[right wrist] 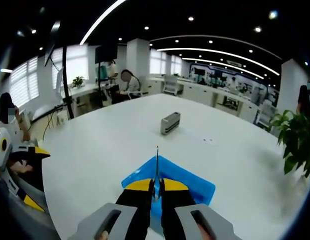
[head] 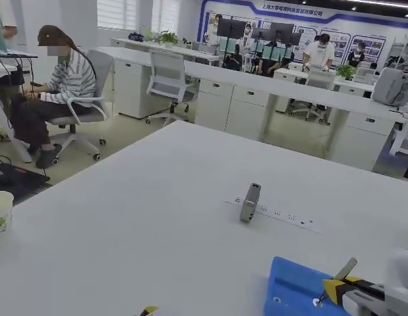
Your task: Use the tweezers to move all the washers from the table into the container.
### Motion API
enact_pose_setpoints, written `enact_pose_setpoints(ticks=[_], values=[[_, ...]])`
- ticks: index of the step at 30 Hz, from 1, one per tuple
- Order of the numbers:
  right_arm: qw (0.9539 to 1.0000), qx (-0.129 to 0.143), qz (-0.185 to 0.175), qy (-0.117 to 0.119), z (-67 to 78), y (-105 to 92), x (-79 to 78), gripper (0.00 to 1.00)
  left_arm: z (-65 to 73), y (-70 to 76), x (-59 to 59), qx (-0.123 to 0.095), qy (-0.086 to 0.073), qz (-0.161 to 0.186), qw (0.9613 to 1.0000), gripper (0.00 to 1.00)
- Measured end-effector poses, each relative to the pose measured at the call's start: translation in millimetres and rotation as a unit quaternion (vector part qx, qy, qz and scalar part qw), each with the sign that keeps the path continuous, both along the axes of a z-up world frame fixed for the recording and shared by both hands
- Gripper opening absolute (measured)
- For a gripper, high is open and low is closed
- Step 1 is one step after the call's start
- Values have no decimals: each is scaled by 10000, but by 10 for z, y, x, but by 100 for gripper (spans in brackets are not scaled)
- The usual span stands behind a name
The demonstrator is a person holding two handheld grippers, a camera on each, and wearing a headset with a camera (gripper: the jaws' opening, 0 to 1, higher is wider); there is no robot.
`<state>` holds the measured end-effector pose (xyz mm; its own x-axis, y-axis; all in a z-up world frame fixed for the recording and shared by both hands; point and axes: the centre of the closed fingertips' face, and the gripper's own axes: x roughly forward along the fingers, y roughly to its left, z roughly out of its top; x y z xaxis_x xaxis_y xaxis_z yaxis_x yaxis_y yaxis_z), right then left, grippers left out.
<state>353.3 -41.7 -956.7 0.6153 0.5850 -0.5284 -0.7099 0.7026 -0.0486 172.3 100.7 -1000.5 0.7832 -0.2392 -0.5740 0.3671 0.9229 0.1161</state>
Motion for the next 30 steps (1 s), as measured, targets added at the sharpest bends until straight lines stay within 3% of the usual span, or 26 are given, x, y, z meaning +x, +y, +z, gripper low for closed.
enact_pose_setpoints(ticks=[3,6,12,30], values=[[10000,-48,14,19,-44,23,42,2,-11,3,-5,-24,40,14,10000,93],[9999,-71,17,88,-104,54,68,2,35,19,11,-47,-72,60,9999,93],[9997,-72,-5,216,-216,81,119,2,64,33,19,-78,-143,100,9998,93],[9986,-101,-79,512,-584,106,263,2,-24,12,-1,58,65,-4,10000,92]])
